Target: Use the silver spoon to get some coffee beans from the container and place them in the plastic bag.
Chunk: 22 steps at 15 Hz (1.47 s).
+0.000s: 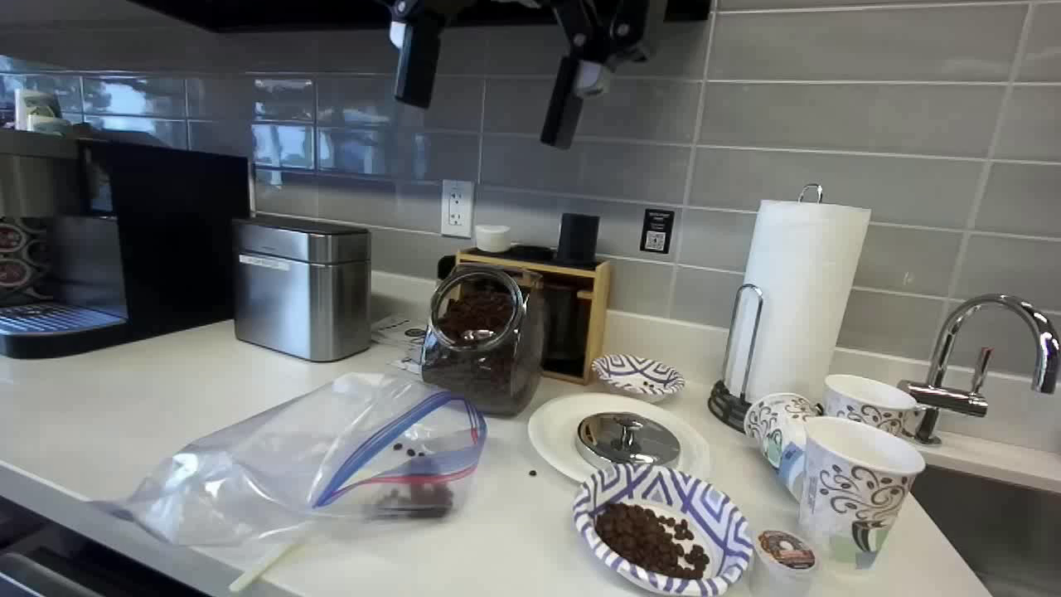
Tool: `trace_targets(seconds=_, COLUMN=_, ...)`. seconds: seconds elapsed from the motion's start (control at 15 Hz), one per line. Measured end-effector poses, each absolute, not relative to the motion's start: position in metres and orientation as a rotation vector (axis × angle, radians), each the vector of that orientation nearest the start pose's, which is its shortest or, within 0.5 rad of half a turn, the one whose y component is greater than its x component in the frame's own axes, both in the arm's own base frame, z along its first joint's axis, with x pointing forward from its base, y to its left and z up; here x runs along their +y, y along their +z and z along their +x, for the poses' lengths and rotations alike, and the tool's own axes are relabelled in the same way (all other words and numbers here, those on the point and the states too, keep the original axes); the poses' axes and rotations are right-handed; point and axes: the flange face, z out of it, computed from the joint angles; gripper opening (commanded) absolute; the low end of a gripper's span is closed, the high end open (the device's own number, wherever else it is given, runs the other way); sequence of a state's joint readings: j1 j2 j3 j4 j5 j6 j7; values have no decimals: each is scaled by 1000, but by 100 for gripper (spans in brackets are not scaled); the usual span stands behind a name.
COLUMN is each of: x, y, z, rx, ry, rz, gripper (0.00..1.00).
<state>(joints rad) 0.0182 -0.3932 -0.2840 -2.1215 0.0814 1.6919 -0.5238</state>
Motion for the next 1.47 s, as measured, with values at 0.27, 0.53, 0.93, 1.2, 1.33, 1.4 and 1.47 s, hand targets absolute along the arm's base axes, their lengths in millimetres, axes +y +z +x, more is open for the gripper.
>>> trace_targets(seconds=0.27, x=-122, y=561, z=418, rx=-396, ry=-34, rz=-2921, gripper=100)
trace_targets(seconds=0.53, x=-122, y=561, z=418, rx=-395, ry=-34, rz=-2922, gripper=100)
trace_targets(seconds=0.93, x=-89, y=490, z=460, rx=-544, ry=-97, rz=-2691, gripper=100)
trace_targets(seconds=1.2, x=-57, y=425, z=497, rx=-658, ry=-137, rz=-2528, gripper=100)
trace_targets(seconds=1.33, x=-40, y=400, z=510, rx=-687, ry=-142, rz=-2448, gripper=100)
trace_targets(seconds=1.4, x=-34, y=391, z=516, rx=-695, ry=-150, rz=-2415, gripper=100)
trace_targets(seconds=1.47, x=-29, y=382, z=521, rx=-696, ry=-153, rz=-2390, gripper=100)
